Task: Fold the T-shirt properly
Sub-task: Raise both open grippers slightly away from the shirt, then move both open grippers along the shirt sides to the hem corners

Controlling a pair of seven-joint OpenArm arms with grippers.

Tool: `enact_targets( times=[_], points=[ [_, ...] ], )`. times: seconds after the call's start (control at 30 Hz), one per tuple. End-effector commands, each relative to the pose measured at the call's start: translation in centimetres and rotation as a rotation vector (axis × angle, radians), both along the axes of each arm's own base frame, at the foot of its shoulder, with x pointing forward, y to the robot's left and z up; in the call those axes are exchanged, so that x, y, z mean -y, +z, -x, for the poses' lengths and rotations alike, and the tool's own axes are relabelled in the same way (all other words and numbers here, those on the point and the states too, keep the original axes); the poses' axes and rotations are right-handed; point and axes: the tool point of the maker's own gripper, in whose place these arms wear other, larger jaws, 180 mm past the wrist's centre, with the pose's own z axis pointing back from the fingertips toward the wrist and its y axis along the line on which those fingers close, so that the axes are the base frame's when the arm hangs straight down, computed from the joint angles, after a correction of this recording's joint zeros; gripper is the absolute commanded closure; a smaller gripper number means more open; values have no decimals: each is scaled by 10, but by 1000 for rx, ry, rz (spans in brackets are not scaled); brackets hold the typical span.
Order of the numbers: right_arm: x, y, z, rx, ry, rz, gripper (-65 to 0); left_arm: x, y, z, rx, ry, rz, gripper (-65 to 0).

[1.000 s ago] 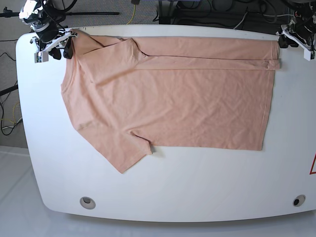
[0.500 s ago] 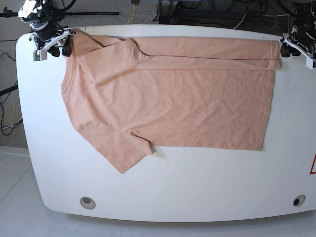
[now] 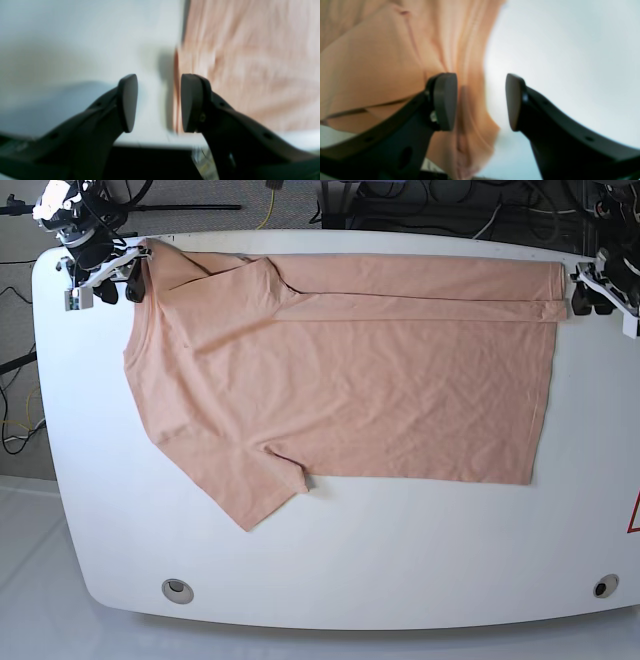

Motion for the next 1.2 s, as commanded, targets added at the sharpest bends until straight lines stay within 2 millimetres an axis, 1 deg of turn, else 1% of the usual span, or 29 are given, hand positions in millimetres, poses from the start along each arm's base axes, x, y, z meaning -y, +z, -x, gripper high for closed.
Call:
enact_targets(
  times=[0.0,0.13,0.2,0.33,0.53,0.73,0.87,0.93,1.07,1.17],
  points=[
    [2,22,-18,90,15,9,-331,-4,19,-14,61,-16,-24,-259],
    [-2,33,-33,130,40,21,-332,-1,30,-26,108,-21,-23,-260],
    [1,39,-44,152,45,48,-310,6,36,-37,141,-35,-22,-255],
    [0,52,-67,203,68,63,-293,19,49,-59,210,-59,-9,-252],
    [1,68,-97,266,73,68,-276,44,62,-93,286,-115,14,-249],
    [0,80,-115,313,63,55,-274,59,61,-106,297,-148,11,-248],
    [-5,84,-124,326,73,48,-272,61,61,-111,302,-154,8,-246],
    [-22,81,-127,318,107,29,-266,51,65,-107,302,-137,1,-246],
    [-35,80,-133,321,130,9,-267,47,67,-109,309,-132,3,-244],
    [-41,83,-139,329,145,3,-266,47,69,-116,320,-135,5,-246]
  ],
)
